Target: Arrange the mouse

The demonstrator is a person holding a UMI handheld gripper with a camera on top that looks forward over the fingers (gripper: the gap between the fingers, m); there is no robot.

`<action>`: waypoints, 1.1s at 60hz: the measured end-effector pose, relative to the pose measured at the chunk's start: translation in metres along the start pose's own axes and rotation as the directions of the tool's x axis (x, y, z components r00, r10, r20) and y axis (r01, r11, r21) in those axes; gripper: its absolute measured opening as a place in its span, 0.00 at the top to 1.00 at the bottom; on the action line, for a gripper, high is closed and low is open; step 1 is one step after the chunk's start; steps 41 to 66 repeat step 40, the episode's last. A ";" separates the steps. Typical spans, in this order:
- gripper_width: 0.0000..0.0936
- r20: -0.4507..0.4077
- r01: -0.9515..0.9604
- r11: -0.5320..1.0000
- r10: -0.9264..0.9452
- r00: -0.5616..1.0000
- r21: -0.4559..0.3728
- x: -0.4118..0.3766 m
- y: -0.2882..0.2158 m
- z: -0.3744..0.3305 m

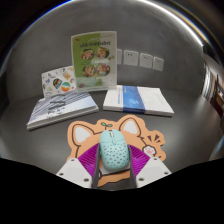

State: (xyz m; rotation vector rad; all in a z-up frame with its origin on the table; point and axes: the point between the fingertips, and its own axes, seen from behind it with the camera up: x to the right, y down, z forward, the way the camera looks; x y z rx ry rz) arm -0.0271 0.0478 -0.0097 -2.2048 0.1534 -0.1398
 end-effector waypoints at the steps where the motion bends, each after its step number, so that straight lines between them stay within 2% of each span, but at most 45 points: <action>1: 0.53 0.001 0.004 1.000 -0.004 1.000 -0.003 0.000 0.001 0.001; 3: 0.53 0.005 0.007 1.000 -0.007 1.000 -0.009 0.000 -0.001 0.001; 4: 0.45 0.007 0.005 1.000 -0.005 1.000 -0.010 -0.002 0.000 0.002; 5: 0.48 0.009 0.001 1.000 0.000 1.000 -0.013 -0.002 0.001 0.002; 10: 0.38 0.008 -0.016 1.000 0.016 1.000 -0.024 0.000 0.001 0.002; 11: 0.30 0.000 -0.024 0.999 0.024 1.000 -0.034 0.002 0.003 -0.001; 17: 0.04 -0.051 -0.046 0.998 0.044 0.998 -0.045 0.004 0.005 -0.023; 18: 0.08 -0.055 -0.049 0.998 0.047 0.997 -0.035 0.003 0.003 -0.028; 21: 0.10 -0.069 -0.067 0.998 0.066 0.995 -0.019 -0.003 0.004 -0.048; 31: 0.10 -0.073 -0.097 0.995 0.097 0.993 0.011 -0.043 0.022 -0.129; 40: 0.09 -0.081 -0.139 0.990 0.140 0.987 0.017 -0.077 0.059 -0.195; 66: 0.09 -0.081 -0.139 0.990 0.140 0.987 0.017 -0.077 0.059 -0.195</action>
